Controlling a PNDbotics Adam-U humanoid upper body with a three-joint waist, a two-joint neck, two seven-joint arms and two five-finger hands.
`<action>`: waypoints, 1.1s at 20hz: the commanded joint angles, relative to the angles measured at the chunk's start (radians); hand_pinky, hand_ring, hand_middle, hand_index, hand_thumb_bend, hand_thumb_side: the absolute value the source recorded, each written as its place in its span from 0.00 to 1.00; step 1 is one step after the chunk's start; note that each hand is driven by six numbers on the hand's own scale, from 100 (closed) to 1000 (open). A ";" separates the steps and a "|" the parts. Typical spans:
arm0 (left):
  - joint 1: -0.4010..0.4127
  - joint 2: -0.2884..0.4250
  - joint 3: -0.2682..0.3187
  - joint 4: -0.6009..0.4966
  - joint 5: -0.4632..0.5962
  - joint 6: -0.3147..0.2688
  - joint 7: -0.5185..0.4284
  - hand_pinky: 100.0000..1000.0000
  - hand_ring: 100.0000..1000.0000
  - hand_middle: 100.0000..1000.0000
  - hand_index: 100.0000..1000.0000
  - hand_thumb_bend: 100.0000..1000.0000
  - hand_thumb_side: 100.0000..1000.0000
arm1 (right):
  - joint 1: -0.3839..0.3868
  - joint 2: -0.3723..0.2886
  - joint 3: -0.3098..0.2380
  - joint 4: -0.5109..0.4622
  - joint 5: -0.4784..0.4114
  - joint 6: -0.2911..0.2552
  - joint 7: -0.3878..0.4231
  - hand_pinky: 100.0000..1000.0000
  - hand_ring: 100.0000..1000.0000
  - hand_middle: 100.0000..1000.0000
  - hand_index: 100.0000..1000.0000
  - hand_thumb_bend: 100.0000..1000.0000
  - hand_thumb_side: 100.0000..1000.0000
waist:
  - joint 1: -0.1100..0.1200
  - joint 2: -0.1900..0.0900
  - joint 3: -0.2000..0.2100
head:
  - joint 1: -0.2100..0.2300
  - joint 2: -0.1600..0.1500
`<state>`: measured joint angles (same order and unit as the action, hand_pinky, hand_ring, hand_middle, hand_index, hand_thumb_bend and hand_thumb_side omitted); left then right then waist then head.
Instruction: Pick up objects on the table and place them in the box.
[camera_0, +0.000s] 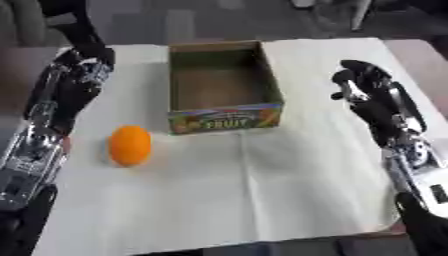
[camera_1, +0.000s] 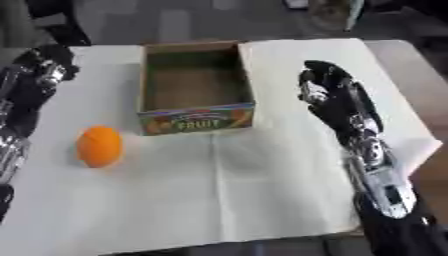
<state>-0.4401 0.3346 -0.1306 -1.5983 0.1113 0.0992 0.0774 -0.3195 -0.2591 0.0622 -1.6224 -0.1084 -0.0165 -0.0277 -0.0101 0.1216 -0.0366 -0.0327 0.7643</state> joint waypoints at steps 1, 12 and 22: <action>-0.010 0.030 0.012 -0.019 -0.018 0.004 -0.014 0.76 0.66 0.68 0.76 0.27 0.37 | -0.009 -0.022 -0.009 -0.020 -0.004 0.001 -0.004 0.58 0.75 0.59 0.77 0.00 0.28 | 0.001 -0.016 0.000 | 0.001 0.006; 0.011 0.123 0.028 -0.092 -0.397 0.025 -0.333 0.76 0.68 0.70 0.79 0.38 0.24 | -0.007 -0.026 -0.008 -0.019 -0.003 0.001 -0.004 0.58 0.75 0.59 0.77 0.00 0.28 | 0.006 -0.015 0.006 | -0.001 0.006; 0.037 0.161 -0.041 -0.031 -0.666 0.025 -0.463 0.71 0.65 0.67 0.78 0.54 0.13 | -0.007 -0.026 -0.006 -0.019 -0.002 0.001 -0.001 0.58 0.75 0.59 0.77 0.00 0.28 | 0.007 -0.017 0.005 | 0.002 0.006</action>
<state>-0.3890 0.4672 -0.1672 -1.6280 -0.5270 0.1267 -0.3759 -0.3163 -0.2605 0.0623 -1.6224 -0.1084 -0.0161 -0.0274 -0.0026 0.1188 -0.0311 -0.0323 0.7643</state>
